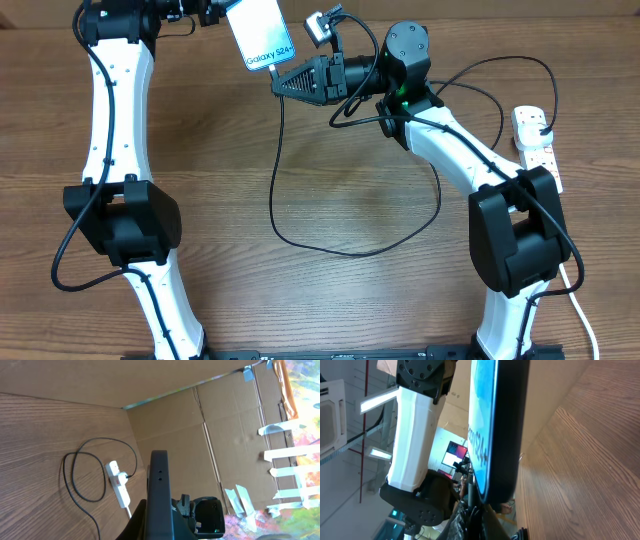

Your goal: Plug charger to phone and switch on socket

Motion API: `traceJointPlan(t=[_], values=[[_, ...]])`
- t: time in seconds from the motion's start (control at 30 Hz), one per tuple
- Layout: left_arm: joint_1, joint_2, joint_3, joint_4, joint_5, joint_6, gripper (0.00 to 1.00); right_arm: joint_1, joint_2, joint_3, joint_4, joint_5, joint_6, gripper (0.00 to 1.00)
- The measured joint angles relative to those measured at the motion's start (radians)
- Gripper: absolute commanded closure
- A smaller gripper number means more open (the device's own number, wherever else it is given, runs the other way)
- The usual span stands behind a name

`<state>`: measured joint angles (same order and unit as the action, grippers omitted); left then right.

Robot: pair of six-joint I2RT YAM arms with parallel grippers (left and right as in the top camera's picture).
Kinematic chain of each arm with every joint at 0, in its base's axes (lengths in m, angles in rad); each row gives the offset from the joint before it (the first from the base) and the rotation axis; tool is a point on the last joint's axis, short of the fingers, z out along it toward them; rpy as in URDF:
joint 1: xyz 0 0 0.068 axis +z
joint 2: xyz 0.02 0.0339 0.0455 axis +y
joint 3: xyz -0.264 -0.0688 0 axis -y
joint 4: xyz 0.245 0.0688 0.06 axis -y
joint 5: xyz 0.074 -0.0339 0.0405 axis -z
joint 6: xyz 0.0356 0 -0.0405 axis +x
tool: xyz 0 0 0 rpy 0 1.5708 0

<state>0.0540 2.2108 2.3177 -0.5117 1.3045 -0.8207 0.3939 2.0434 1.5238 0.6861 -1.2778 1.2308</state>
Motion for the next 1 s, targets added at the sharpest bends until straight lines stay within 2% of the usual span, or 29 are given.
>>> traceJointPlan(t=[0.37,0.7,1.0], values=[[0.000,0.000,0.000,0.003,-0.008,-0.001,0.96,0.000,0.000,0.000,-0.058,0.013,0.000,0.96],[-0.002,0.000,0.000,0.000,0.015,-0.019,0.96,-0.019,0.000,0.000,-0.043,0.073,0.000,0.96],[0.007,0.000,0.000,0.101,0.014,-0.065,0.96,-0.021,0.000,0.000,-0.032,0.019,-0.001,0.96]])
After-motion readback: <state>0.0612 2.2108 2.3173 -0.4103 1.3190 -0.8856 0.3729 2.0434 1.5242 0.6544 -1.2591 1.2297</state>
